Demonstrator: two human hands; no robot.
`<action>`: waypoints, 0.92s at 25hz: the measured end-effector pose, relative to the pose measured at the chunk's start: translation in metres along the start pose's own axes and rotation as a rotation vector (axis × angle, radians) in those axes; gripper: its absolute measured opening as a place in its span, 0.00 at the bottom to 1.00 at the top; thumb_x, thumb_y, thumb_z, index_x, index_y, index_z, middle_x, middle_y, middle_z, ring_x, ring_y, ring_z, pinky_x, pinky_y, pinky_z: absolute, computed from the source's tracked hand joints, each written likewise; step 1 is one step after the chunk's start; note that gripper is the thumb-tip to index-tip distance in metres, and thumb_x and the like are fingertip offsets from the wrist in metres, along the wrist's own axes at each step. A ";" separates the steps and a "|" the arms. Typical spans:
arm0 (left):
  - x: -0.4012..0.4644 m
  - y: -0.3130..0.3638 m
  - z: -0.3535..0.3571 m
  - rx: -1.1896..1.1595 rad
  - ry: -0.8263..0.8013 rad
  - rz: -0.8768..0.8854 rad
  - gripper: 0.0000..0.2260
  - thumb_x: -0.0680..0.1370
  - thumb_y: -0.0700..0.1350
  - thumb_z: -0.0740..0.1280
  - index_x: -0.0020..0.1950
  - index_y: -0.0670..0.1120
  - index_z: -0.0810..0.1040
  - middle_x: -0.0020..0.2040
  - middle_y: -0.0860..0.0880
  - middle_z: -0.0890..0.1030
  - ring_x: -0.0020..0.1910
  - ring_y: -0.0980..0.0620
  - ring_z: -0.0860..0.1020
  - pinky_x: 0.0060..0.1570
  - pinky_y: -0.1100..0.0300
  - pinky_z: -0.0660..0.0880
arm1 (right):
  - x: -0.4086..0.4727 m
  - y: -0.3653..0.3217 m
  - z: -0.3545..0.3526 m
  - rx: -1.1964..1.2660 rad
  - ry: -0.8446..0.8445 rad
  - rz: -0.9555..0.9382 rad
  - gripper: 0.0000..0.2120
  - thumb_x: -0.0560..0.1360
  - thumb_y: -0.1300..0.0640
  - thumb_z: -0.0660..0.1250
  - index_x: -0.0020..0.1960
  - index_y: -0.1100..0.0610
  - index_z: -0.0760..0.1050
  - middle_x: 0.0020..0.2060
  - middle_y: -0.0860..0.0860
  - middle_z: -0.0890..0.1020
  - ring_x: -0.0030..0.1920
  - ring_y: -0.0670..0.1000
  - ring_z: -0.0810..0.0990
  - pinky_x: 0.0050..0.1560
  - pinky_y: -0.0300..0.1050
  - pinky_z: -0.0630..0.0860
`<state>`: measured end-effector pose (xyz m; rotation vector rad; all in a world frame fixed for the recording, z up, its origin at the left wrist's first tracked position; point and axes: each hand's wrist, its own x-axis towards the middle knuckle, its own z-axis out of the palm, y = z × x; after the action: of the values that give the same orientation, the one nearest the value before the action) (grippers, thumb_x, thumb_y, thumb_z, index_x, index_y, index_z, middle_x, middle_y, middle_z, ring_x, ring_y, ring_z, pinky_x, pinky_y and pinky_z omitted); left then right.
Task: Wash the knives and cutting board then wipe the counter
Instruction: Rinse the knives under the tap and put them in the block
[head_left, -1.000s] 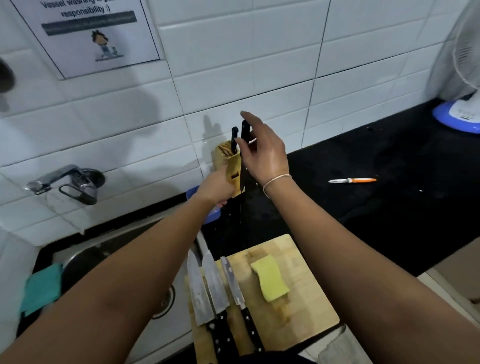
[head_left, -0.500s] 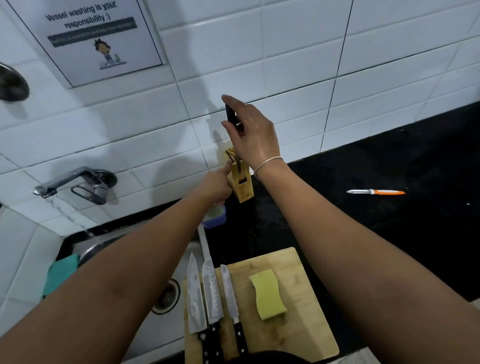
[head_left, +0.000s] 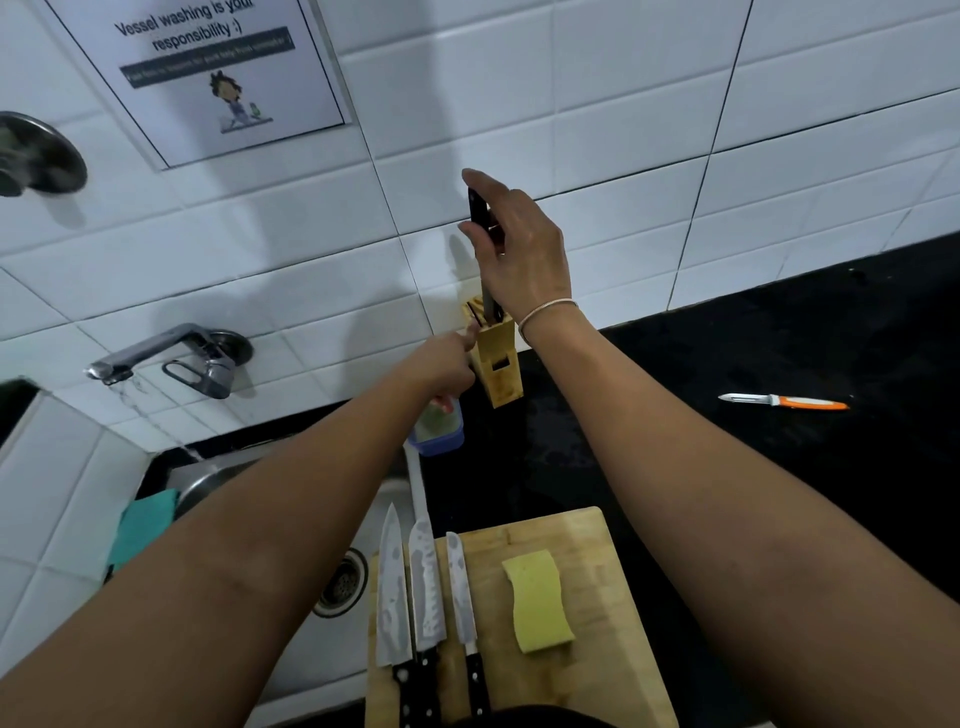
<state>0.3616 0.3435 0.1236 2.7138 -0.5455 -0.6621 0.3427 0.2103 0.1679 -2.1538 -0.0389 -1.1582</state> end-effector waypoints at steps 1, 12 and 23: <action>0.000 0.000 0.000 -0.010 0.002 -0.002 0.40 0.76 0.30 0.58 0.82 0.58 0.48 0.44 0.43 0.75 0.34 0.44 0.84 0.25 0.59 0.78 | 0.000 0.002 0.001 0.013 -0.002 0.003 0.20 0.79 0.55 0.66 0.71 0.53 0.73 0.46 0.53 0.80 0.44 0.54 0.80 0.47 0.53 0.79; 0.003 -0.004 0.001 -0.067 -0.001 -0.003 0.40 0.76 0.31 0.59 0.81 0.59 0.49 0.45 0.43 0.75 0.30 0.46 0.81 0.24 0.61 0.76 | 0.004 0.008 0.009 -0.021 -0.047 -0.001 0.19 0.80 0.53 0.65 0.70 0.53 0.73 0.48 0.52 0.81 0.46 0.54 0.80 0.47 0.50 0.79; 0.016 -0.014 0.006 -0.259 -0.033 -0.104 0.36 0.79 0.33 0.54 0.79 0.65 0.51 0.44 0.40 0.84 0.33 0.44 0.85 0.23 0.61 0.75 | -0.035 0.036 0.015 -0.418 -0.291 0.038 0.16 0.76 0.49 0.68 0.61 0.53 0.81 0.59 0.53 0.80 0.61 0.59 0.73 0.58 0.52 0.68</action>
<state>0.3764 0.3477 0.1076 2.5044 -0.3037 -0.7493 0.3445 0.2010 0.1164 -2.6666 0.1252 -0.8778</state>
